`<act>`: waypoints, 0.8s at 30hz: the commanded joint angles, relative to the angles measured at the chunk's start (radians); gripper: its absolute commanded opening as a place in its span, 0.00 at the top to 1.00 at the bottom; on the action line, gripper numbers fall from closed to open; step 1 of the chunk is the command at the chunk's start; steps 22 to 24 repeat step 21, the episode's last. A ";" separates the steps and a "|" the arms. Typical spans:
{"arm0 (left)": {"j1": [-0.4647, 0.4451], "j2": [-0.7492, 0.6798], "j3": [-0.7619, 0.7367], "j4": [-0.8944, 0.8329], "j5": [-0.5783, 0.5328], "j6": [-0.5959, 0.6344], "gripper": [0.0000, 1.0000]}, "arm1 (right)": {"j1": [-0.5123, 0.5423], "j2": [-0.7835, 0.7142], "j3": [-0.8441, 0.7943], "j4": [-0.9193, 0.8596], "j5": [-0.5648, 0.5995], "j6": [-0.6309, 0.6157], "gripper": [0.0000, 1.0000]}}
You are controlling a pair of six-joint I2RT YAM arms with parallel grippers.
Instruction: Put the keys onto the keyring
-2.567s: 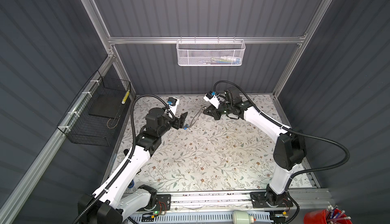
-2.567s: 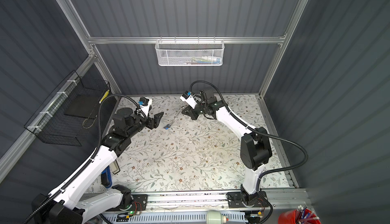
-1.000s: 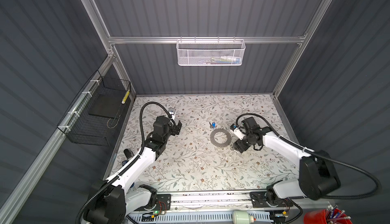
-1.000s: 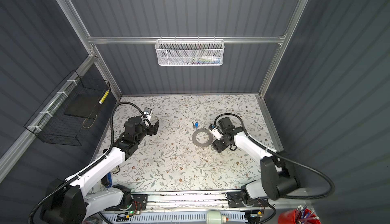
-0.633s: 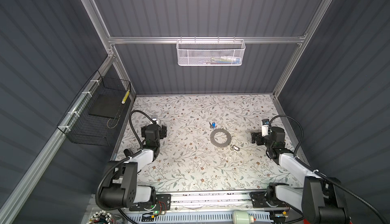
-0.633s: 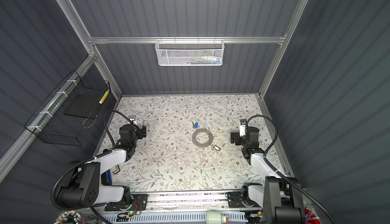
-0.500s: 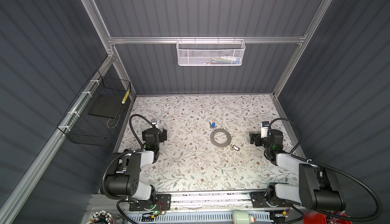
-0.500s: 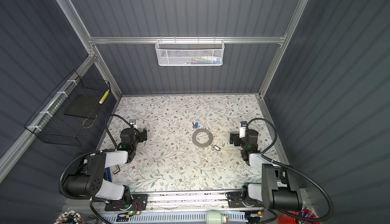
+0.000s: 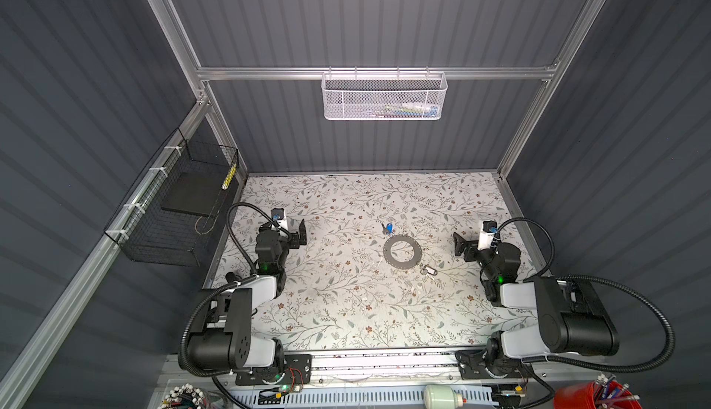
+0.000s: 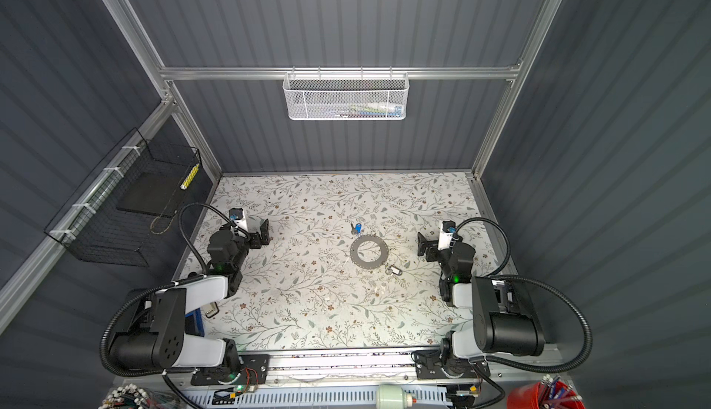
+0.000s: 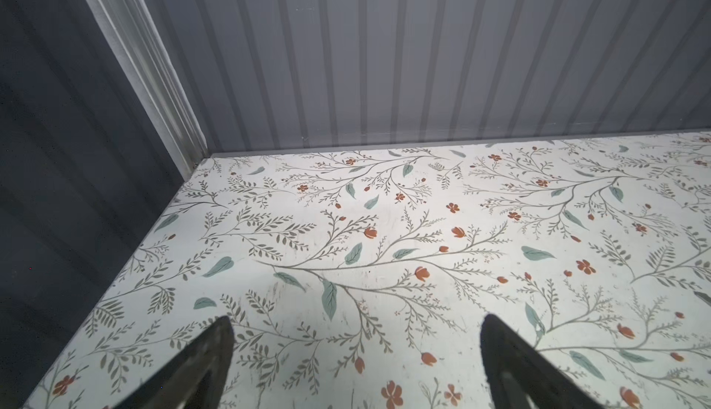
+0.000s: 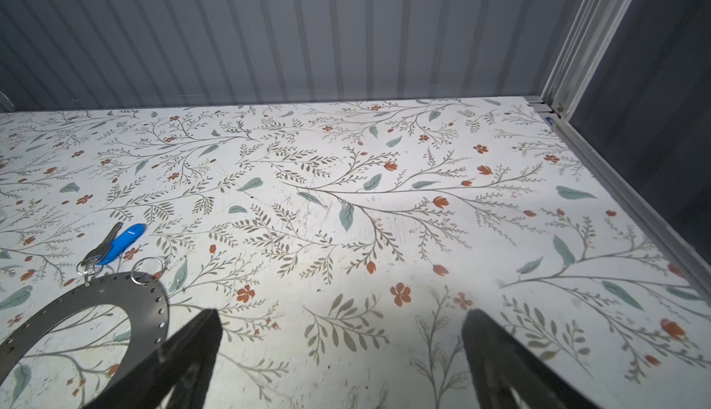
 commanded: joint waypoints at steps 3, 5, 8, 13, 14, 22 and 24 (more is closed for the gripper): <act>0.004 0.255 -0.037 0.211 0.012 -0.007 0.00 | -0.002 -0.005 0.068 -0.065 -0.020 0.002 0.01; 0.004 0.251 -0.019 0.163 -0.031 -0.021 0.00 | 0.003 -0.005 0.049 -0.032 0.008 0.008 0.01; 0.004 0.266 0.012 0.131 0.005 -0.004 0.00 | 0.003 -0.002 0.061 -0.048 -0.015 0.000 0.01; 0.004 0.261 0.066 0.016 0.018 0.003 0.00 | 0.003 0.010 0.079 -0.071 -0.026 -0.005 0.01; 0.003 0.264 0.078 -0.007 0.015 -0.001 0.00 | 0.003 0.009 0.080 -0.074 -0.025 -0.006 0.01; 0.004 0.269 0.091 -0.019 0.004 -0.009 0.00 | 0.003 0.004 0.056 -0.030 -0.019 -0.001 0.01; 0.004 0.269 0.091 -0.019 0.004 -0.009 0.00 | 0.003 0.004 0.056 -0.030 -0.019 -0.001 0.01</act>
